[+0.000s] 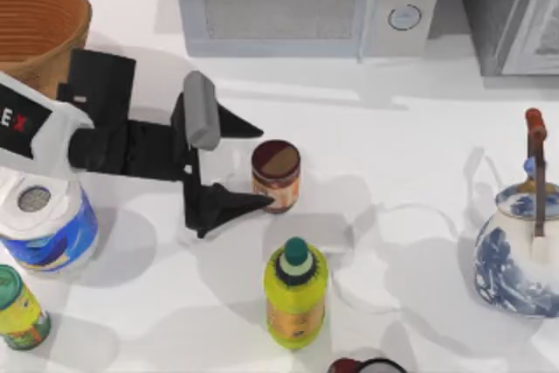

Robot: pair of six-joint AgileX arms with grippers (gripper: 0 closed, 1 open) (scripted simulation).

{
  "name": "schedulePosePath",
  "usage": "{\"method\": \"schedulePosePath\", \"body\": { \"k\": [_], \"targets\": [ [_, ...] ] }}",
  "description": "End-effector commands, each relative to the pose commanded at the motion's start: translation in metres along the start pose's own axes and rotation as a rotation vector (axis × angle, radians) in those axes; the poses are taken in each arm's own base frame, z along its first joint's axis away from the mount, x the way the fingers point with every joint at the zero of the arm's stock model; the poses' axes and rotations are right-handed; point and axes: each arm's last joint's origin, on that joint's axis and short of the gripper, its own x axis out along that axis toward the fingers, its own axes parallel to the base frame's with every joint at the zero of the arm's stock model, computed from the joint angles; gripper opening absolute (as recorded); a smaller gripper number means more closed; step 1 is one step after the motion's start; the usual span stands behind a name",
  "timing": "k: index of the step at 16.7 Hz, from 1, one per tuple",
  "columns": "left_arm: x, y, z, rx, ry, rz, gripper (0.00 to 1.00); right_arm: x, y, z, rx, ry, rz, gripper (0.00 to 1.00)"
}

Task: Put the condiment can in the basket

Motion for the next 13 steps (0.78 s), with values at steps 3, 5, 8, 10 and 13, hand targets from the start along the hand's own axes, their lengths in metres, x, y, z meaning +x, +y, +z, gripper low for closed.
{"method": "schedulePosePath", "body": {
  "k": [3,5,8,10,13],
  "targets": [
    [0.022,0.0,-0.003,-0.002,0.002,0.0,1.0,0.0,0.0,0.0,0.0,0.0,0.0,1.0],
    [0.036,-0.001,-0.006,-0.002,0.001,0.0,1.0,0.0,0.0,0.0,0.0,0.0,0.0,1.0],
    [0.047,-0.003,-0.01,-0.001,0.001,0.0,1.0,0.0,0.0,0.0,0.0,0.0,0.0,1.0],
    [0.047,-0.003,-0.01,-0.001,0.001,-0.001,1.0,0.0,0.0,0.0,0.0,0.0,0.0,1.0],
    [0.047,-0.003,-0.01,-0.001,0.001,-0.001,0.92,0.0,0.0,0.0,0.0,0.0,0.0,1.0]
  ]
}}
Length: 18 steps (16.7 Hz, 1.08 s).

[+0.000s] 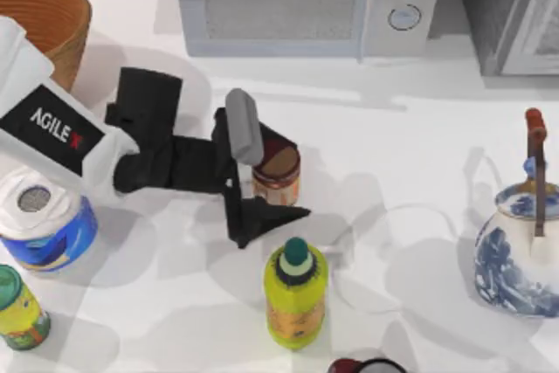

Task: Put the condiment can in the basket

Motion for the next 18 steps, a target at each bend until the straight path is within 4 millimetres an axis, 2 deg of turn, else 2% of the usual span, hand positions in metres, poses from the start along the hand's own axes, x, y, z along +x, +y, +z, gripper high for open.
{"method": "schedulePosePath", "body": {
  "k": [12,18],
  "targets": [
    [0.0,0.0,0.0,0.0,0.0,0.0,0.02,0.0,0.0,0.0,0.0,0.0,0.0,1.0],
    [0.0,0.0,0.0,0.0,0.0,0.0,0.0,0.0,0.0,0.0,0.0,0.0,0.0,1.0]
  ]
}}
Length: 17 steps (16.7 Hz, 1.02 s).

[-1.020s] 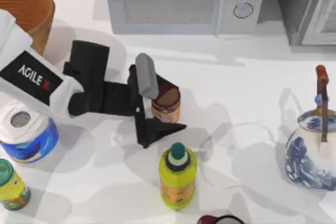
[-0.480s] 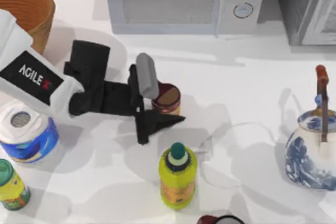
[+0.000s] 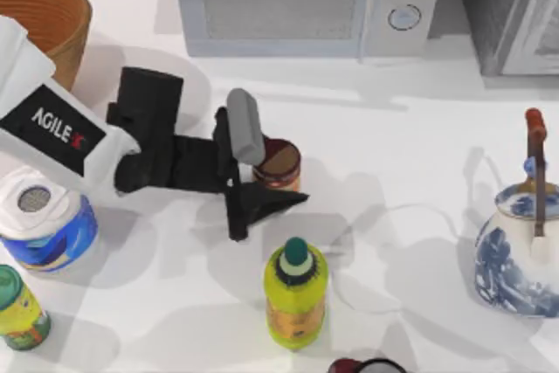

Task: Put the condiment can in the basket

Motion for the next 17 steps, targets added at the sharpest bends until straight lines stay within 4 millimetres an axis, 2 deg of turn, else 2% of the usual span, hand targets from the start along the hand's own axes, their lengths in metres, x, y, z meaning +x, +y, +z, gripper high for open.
{"method": "schedulePosePath", "body": {
  "k": [5,9,11,13,17],
  "targets": [
    [-0.002,0.003,0.001,0.002,-0.003,0.002,0.0,0.0,0.0,0.0,0.0,0.0,0.0,1.0],
    [-0.023,0.028,0.016,0.003,-0.02,0.014,0.0,0.0,0.0,0.0,0.0,0.0,0.0,1.0],
    [-0.046,0.049,0.03,0.003,-0.034,0.039,0.0,0.0,0.0,0.0,0.0,0.0,0.0,1.0],
    [-0.078,0.072,0.047,0.005,-0.05,0.08,0.0,0.0,0.0,0.0,0.0,0.0,0.0,1.0],
    [-0.172,0.109,0.083,0.001,-0.071,0.209,0.0,0.0,0.0,0.0,0.0,0.0,0.0,1.0]
  ]
}}
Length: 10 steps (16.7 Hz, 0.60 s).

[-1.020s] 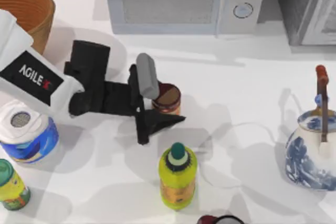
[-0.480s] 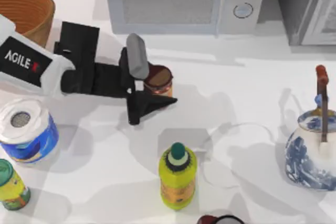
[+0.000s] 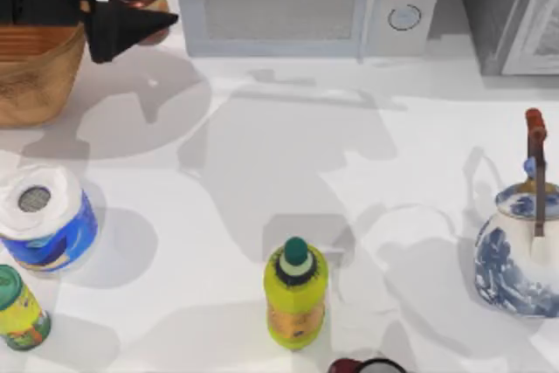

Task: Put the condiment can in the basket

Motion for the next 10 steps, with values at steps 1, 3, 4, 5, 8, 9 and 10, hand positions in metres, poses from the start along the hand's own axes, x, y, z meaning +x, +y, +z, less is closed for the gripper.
{"method": "schedulePosePath", "body": {
  "k": [1,3,4,5,8,9,10],
  "targets": [
    [-0.025,0.011,0.009,-0.005,0.0,0.04,0.0,0.0,0.0,0.0,0.0,0.0,0.0,1.0],
    [-0.077,0.026,0.023,-0.029,0.009,0.125,0.0,0.0,0.0,0.0,0.0,0.0,0.0,1.0],
    [-0.103,0.031,0.027,-0.047,0.017,0.167,0.0,0.0,0.0,0.0,0.0,0.0,0.0,1.0],
    [-0.127,0.034,0.03,-0.07,0.027,0.209,0.0,0.0,0.0,0.0,0.0,0.0,0.0,1.0],
    [-0.19,0.036,0.032,-0.149,0.06,0.317,0.0,0.0,0.0,0.0,0.0,0.0,0.0,1.0],
    [-0.206,0.034,0.031,-0.174,0.07,0.345,0.0,0.0,0.0,0.0,0.0,0.0,0.0,1.0],
    [-0.218,0.033,0.03,-0.195,0.077,0.367,0.0,0.0,0.0,0.0,0.0,0.0,0.0,1.0]
  ]
}}
